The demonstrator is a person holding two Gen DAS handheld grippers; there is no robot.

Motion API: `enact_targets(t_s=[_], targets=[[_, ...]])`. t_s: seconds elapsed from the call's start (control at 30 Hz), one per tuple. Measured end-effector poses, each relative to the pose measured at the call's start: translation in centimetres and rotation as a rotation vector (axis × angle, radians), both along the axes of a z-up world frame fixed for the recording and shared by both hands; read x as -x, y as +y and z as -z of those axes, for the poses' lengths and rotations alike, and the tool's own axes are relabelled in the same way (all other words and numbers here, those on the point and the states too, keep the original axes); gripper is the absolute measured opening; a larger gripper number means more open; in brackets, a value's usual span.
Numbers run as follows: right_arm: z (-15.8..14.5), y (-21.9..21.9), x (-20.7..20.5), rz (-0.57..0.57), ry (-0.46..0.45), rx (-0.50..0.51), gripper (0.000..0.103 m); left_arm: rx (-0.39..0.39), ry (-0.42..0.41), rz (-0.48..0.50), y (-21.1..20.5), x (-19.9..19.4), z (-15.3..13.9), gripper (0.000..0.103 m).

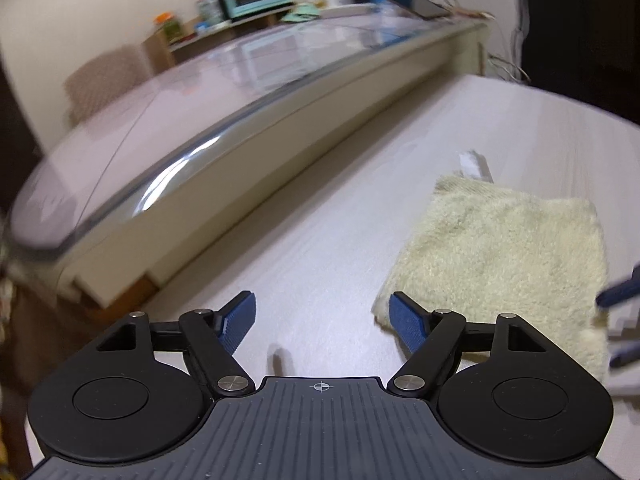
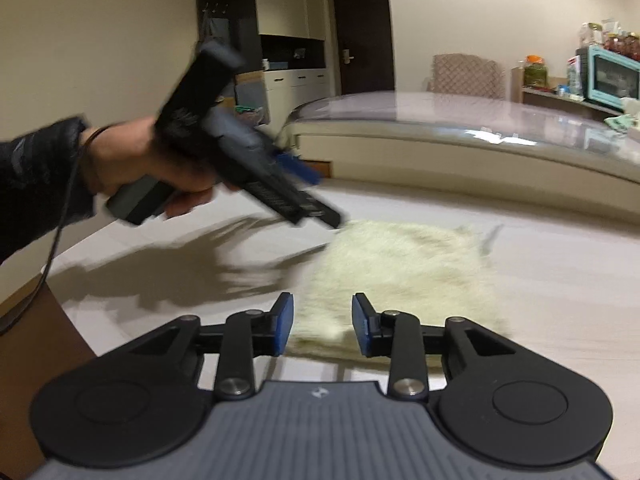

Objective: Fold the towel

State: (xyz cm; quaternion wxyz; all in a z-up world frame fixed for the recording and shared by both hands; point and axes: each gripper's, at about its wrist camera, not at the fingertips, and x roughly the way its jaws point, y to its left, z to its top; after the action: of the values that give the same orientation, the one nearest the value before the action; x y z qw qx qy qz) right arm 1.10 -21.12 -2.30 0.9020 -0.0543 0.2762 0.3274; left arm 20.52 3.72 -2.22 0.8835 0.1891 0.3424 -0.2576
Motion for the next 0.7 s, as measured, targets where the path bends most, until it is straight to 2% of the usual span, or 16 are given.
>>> enact_targets(t_s=[0.1,0.13,0.17,0.3,0.33,0.37,0.57,0.63,0.7], targets=[[-1.0,-2.3,0.0,0.024,0.025,0.033,0.051,0.058,0.040,-0.113,1.1,2.2,-0.4,0.089],[-1.3,-3.0,0.0,0.036,0.033,0.044,0.058,0.070,0.047,-0.147,1.2,3.1,-0.5,0.094],[-1.4,-3.4,0.0,0.042,0.037,0.048,0.068,0.083,0.054,-0.182,1.4,3.9,-0.6,0.094],[-2.5,-6.5,0.9,0.098,0.052,0.066,0.089,0.169,0.071,-0.321,1.6,8.0,-1.0,0.099],[-2.7,-6.9,1.1,0.102,0.053,0.065,0.096,0.182,0.072,-0.332,1.5,8.5,-1.1,0.100],[-2.8,-7.3,1.3,0.105,0.055,0.064,0.099,0.198,0.066,-0.353,1.0,9.7,-1.1,0.101],[-2.8,-8.5,1.8,0.090,0.042,0.058,0.099,0.234,0.018,-0.385,-3.0,13.9,-0.8,0.102],[-2.6,-9.0,2.0,0.095,0.038,0.057,0.099,0.201,-0.013,-0.368,-4.7,14.4,-0.1,0.102],[-2.7,-9.5,2.1,0.098,0.034,0.045,0.099,0.116,-0.038,-0.358,-6.1,14.4,0.7,0.102]])
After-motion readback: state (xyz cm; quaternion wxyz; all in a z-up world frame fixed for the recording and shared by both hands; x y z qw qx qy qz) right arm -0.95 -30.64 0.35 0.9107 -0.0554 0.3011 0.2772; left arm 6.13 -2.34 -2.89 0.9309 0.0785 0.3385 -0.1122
